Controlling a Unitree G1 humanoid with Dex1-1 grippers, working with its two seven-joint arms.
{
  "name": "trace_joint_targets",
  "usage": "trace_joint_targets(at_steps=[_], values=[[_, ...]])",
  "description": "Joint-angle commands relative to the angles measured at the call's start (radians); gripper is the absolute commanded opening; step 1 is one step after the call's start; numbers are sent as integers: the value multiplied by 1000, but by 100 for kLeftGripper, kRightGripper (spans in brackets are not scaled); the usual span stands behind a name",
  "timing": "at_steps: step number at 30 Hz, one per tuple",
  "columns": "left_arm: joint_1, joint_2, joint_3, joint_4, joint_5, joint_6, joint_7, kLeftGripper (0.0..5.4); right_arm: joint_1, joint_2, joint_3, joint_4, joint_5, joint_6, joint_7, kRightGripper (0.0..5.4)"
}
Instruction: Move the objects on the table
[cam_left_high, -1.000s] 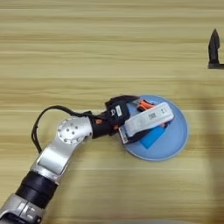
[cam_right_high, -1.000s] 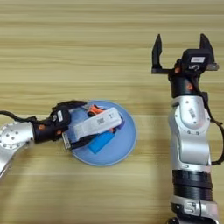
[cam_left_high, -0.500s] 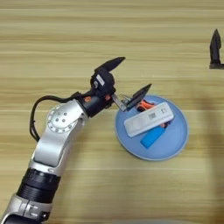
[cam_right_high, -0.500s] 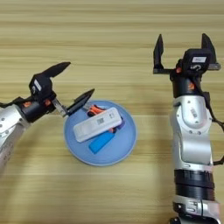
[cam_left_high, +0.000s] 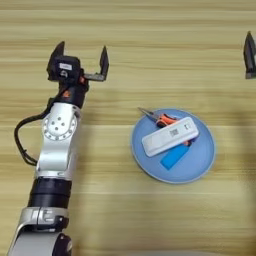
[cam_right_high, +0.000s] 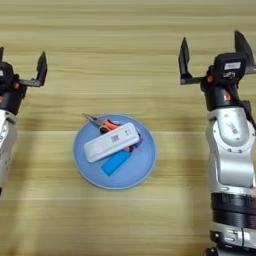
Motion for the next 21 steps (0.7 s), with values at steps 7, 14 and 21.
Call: trace_joint_targets(at_steps=[7,14,21], values=[[-5,33,49,80,18,-64,45,539,6,-132,89,-13,105,18,320,540],[21,50,61,88,-3,-79,24,539,-30,-200,163,1,176,65,540,540],[36,44,55,90,-12,-85,3,539,-45,-259,252,27,201,118,745,540]])
